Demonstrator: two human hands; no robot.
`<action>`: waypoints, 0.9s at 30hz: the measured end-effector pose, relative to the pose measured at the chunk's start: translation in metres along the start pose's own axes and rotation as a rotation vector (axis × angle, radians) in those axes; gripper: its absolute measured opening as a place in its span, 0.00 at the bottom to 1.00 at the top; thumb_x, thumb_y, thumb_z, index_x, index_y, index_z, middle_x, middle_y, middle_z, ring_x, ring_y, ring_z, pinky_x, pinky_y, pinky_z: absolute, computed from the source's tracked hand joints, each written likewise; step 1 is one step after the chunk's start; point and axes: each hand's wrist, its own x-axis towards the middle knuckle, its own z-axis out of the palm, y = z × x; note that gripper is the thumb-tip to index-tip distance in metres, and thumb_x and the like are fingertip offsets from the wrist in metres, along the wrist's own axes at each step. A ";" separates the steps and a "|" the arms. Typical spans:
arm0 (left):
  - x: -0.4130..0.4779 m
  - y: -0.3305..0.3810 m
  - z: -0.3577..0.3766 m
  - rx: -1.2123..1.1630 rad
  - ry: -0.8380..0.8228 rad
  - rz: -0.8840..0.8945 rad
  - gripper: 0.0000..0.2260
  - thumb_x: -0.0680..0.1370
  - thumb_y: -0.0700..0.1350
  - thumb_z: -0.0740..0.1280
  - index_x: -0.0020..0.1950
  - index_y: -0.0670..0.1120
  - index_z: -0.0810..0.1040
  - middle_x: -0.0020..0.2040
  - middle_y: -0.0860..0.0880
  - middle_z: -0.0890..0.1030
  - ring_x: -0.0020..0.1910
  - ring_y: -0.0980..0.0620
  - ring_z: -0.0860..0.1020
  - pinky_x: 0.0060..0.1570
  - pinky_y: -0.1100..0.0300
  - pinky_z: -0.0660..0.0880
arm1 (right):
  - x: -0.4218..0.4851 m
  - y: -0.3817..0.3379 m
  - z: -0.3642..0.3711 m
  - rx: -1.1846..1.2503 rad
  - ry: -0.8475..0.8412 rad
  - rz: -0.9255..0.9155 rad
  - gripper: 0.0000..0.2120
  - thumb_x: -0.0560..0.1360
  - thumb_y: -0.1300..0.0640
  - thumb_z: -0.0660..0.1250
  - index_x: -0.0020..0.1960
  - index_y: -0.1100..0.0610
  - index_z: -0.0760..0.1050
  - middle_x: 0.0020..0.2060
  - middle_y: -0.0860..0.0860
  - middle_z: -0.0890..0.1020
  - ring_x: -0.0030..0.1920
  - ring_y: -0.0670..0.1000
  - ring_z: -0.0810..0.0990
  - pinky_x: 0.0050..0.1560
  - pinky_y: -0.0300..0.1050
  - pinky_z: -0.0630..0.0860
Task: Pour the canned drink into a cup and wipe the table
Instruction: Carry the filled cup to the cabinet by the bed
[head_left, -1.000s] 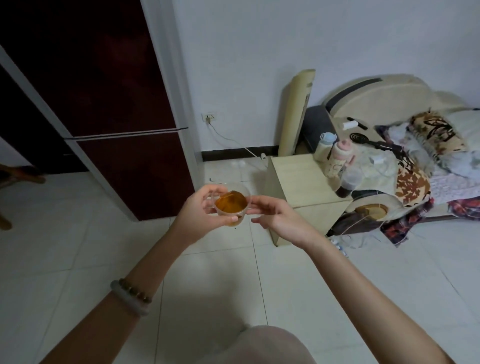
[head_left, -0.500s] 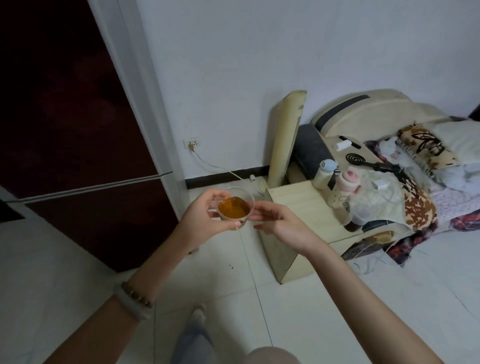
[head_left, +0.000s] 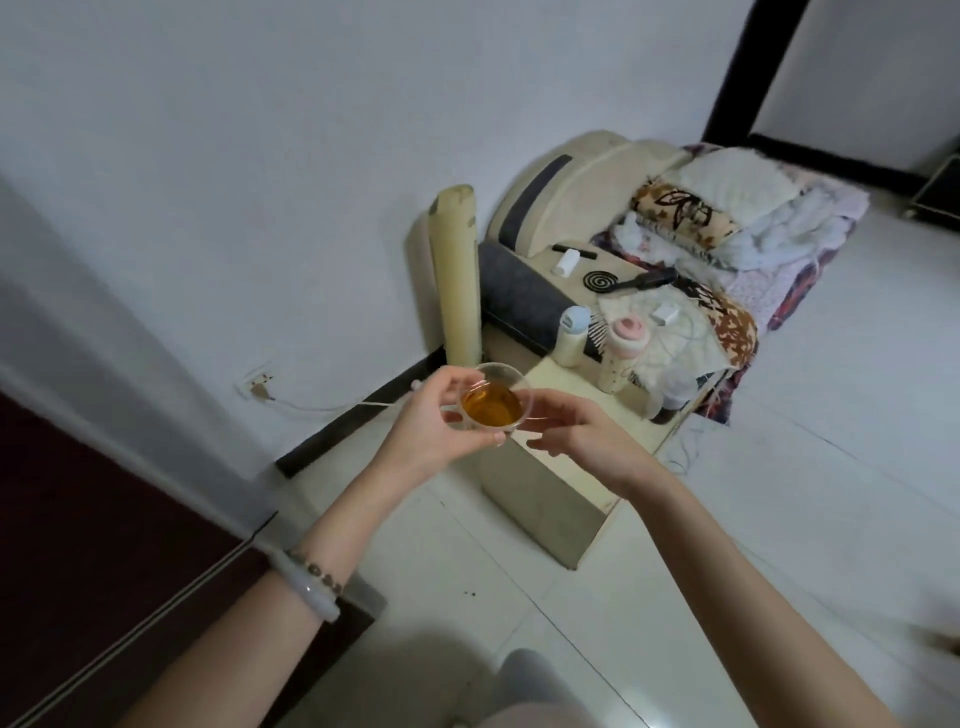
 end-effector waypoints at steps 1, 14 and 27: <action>0.013 -0.003 0.001 0.003 -0.042 -0.001 0.27 0.61 0.44 0.81 0.54 0.58 0.73 0.56 0.55 0.79 0.59 0.55 0.77 0.60 0.51 0.74 | 0.005 0.001 -0.004 0.004 0.020 0.012 0.28 0.64 0.66 0.59 0.63 0.55 0.73 0.58 0.51 0.80 0.60 0.48 0.77 0.56 0.46 0.76; 0.179 -0.027 0.055 0.008 -0.437 0.038 0.26 0.64 0.45 0.80 0.56 0.56 0.72 0.58 0.55 0.77 0.62 0.53 0.74 0.62 0.50 0.73 | 0.081 0.031 -0.078 0.066 0.352 0.113 0.28 0.69 0.76 0.56 0.62 0.52 0.73 0.57 0.48 0.80 0.59 0.44 0.77 0.59 0.45 0.75; 0.306 -0.054 0.104 0.036 -0.612 0.114 0.28 0.63 0.47 0.80 0.59 0.56 0.73 0.58 0.55 0.78 0.60 0.54 0.75 0.59 0.51 0.75 | 0.151 0.054 -0.141 0.173 0.513 0.222 0.31 0.67 0.76 0.54 0.62 0.52 0.73 0.57 0.47 0.80 0.59 0.44 0.77 0.60 0.48 0.74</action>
